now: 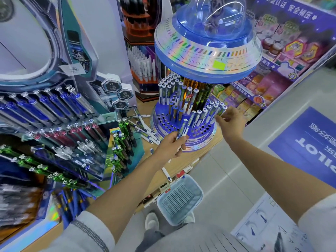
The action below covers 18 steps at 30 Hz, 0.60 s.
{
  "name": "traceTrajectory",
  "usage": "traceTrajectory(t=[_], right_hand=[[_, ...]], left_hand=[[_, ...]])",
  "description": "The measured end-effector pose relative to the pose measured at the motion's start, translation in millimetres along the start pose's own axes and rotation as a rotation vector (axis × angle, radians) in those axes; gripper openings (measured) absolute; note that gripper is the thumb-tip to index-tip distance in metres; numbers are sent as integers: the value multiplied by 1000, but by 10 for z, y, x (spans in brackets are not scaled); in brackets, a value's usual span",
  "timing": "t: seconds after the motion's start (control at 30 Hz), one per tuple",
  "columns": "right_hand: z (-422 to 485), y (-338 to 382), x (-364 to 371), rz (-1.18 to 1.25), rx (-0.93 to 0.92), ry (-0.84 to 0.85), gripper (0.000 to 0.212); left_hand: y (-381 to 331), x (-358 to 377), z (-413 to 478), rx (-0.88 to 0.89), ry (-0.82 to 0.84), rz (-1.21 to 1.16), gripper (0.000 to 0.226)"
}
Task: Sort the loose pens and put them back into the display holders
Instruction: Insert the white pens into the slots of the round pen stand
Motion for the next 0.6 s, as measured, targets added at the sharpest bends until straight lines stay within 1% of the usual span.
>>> traceTrajectory(t=[0.07, 0.17, 0.27, 0.33, 0.4, 0.43, 0.53, 0.6], right_hand=[[19, -2, 24, -11, 12, 26, 16], [17, -2, 6, 14, 24, 49, 9], [-58, -62, -39, 73, 61, 56, 30], [-134, -90, -62, 59, 53, 82, 25], [-231, -83, -65, 72, 23, 219, 27], [-289, -55, -49, 106, 17, 320, 29], [-469, 61, 26, 201, 37, 600, 27], [-544, 97, 81, 214, 38, 691, 25]], left_hand=[[-11, -9, -10, 2, -5, -2, 25], [-28, 3, -49, 21, 4, 1, 15], [-29, 14, -76, 31, 8, 6, 9], [-22, 39, -87, 40, 11, 16, 10], [-13, 83, -100, 40, 19, 14, 10], [-8, 107, -104, 41, 22, 16, 10], [19, 188, -126, 60, 44, 33, 8], [43, 241, -147, 61, 68, 33, 9]])
Point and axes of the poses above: each hand's wrist, its own z-axis towards the middle knuckle, its own x-axis out of the palm, y = z × x, the point moved 2 cm from there along z, towards the middle knuckle
